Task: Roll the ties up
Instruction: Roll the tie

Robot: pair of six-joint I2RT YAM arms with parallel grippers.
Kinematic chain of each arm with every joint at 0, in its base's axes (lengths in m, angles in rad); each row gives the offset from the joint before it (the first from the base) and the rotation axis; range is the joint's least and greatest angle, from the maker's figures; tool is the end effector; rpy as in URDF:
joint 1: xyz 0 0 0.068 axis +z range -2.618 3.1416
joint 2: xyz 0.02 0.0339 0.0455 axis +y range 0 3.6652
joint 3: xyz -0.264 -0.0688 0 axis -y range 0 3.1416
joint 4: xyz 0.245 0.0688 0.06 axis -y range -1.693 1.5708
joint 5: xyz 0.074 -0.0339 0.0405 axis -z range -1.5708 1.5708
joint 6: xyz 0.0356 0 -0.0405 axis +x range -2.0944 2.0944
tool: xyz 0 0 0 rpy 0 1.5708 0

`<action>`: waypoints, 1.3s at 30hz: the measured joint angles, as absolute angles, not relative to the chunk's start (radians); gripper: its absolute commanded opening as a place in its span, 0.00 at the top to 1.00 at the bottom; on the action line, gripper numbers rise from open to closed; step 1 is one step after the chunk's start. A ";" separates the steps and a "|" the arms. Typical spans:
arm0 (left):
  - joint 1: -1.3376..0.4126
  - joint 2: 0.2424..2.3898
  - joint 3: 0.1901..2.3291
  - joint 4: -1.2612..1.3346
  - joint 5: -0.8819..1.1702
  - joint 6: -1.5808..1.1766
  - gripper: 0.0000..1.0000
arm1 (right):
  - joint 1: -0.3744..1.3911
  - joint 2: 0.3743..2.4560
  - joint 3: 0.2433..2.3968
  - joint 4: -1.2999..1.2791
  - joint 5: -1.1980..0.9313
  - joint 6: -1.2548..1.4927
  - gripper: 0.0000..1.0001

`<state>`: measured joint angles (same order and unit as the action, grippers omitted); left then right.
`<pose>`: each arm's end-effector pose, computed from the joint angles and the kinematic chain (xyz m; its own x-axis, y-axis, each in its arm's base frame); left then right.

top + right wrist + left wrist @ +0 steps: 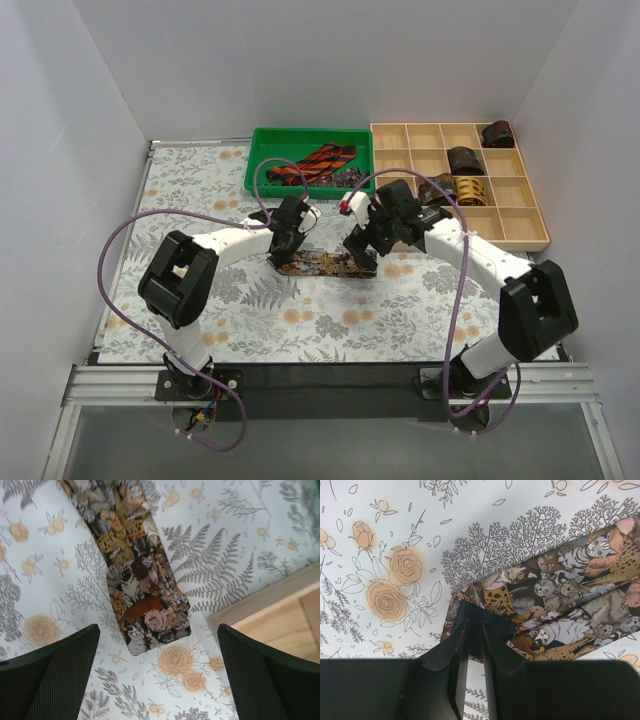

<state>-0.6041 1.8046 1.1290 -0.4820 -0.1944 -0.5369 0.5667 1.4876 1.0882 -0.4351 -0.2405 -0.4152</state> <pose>0.2949 -0.1952 0.1642 -0.9001 0.0115 -0.4355 0.0385 0.9978 -0.0533 0.2654 0.1790 0.2561 -0.3073 -0.6599 -0.6857 -0.8527 0.5107 -0.1094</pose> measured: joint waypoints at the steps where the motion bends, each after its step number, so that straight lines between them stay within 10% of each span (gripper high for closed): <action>1: -0.604 1.805 1.130 -0.481 -0.194 -0.535 0.82 | 0.576 1.513 1.100 -0.455 -0.238 -0.446 0.11; 21: -0.590 1.805 1.125 -0.481 -0.176 -0.555 0.82 | 0.643 1.797 1.200 -0.575 -0.201 -0.691 0.27; 27: -0.574 1.808 1.125 -0.507 -0.177 -0.570 0.83 | 0.643 1.798 1.166 -0.538 -0.182 -0.701 0.43; 28: -0.569 1.810 1.125 -0.513 -0.177 -0.575 0.83 | 0.643 1.798 1.155 -0.533 -0.179 -0.704 0.57; 39: -0.531 1.815 1.133 -0.533 -0.157 -0.629 0.84 | 0.648 1.711 1.028 -0.432 -0.173 -0.699 0.50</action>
<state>-0.5308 1.8149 1.1328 -0.5327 -0.1574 -0.6289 0.6479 1.7115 1.0283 -0.4320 -0.1726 -0.6991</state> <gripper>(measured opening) 0.164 0.439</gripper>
